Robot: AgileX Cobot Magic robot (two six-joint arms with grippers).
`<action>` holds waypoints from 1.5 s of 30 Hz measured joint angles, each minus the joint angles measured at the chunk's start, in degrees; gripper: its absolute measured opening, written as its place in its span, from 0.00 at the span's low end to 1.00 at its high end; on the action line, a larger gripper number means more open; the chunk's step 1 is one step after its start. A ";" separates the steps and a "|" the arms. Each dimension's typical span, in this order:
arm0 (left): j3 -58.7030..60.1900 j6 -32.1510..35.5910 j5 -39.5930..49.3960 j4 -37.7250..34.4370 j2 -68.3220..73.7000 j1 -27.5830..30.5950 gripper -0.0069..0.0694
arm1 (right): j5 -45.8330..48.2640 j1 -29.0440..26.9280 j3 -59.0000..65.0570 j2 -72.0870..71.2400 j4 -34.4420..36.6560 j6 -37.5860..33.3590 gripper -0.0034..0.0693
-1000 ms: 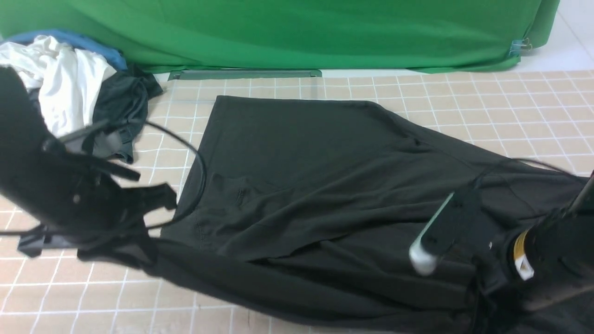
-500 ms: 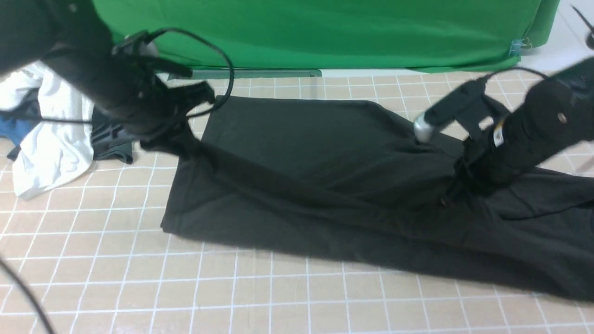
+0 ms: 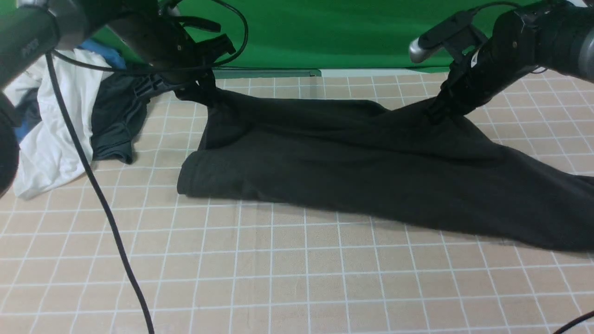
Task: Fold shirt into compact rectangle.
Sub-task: 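Fold the black garment in half by bringing its near edge over to the far edge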
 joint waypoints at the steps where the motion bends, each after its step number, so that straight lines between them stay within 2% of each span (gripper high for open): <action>1: -1.11 -0.11 -0.25 -0.44 1.21 0.48 0.13 | -0.64 -0.15 -1.02 1.02 0.00 0.00 0.12; 7: -3.12 -0.10 -2.17 -1.21 6.70 1.46 0.13 | -6.19 -0.23 -2.60 4.49 0.16 0.22 0.12; 10: -3.12 -0.10 -3.72 -1.51 8.71 1.46 0.13 | -7.86 -0.23 -2.60 5.32 0.16 0.78 0.16; 12: -3.12 -0.10 -4.14 -1.91 9.32 1.46 0.13 | -8.05 -0.23 -2.60 5.39 0.16 1.09 0.20; 15: -3.12 -0.10 -5.55 -3.58 9.83 1.46 0.13 | -7.68 -0.29 -2.60 4.69 0.11 1.37 0.38; 17: -3.19 0.23 -6.25 -4.81 9.89 1.46 0.13 | -4.80 -0.29 -3.65 3.17 0.17 1.37 0.42; 19: -3.67 0.52 -6.38 -5.58 10.01 1.46 0.13 | 0.73 -0.29 -5.50 1.72 0.34 1.30 0.35; 21: -4.83 0.57 -6.45 -5.95 10.00 1.46 0.13 | 13.76 -0.45 -9.31 -0.36 2.86 -0.14 0.17; 22: -4.93 0.62 -6.45 -6.10 10.00 1.46 0.13 | 14.90 -0.45 -9.54 -0.68 3.59 -0.28 0.15; 24: -6.50 0.55 -6.35 -6.40 10.00 1.46 0.13 | 24.77 -0.90 -10.29 -1.58 8.79 -2.57 0.09; 26: -7.69 0.20 -6.02 -6.84 10.00 1.46 0.13 | 25.54 -0.90 -9.16 -0.84 11.46 -3.40 0.08; 30: -9.94 0.02 -5.94 -7.28 10.00 1.46 0.13 | 23.37 -0.90 -8.17 3.17 13.33 -3.08 0.08; 35: -11.02 -0.75 -8.43 -7.65 10.00 1.40 0.13 | 15.76 -0.90 -7.87 8.04 13.63 -2.93 0.08; 41: -11.02 -1.16 -14.19 -7.98 10.00 1.36 0.13 | -2.11 -0.90 -7.76 9.66 13.63 -0.30 0.08; 45: -11.02 -1.21 -15.92 -7.98 10.00 1.36 0.13 | -8.76 -0.90 -7.76 9.66 13.68 0.44 0.08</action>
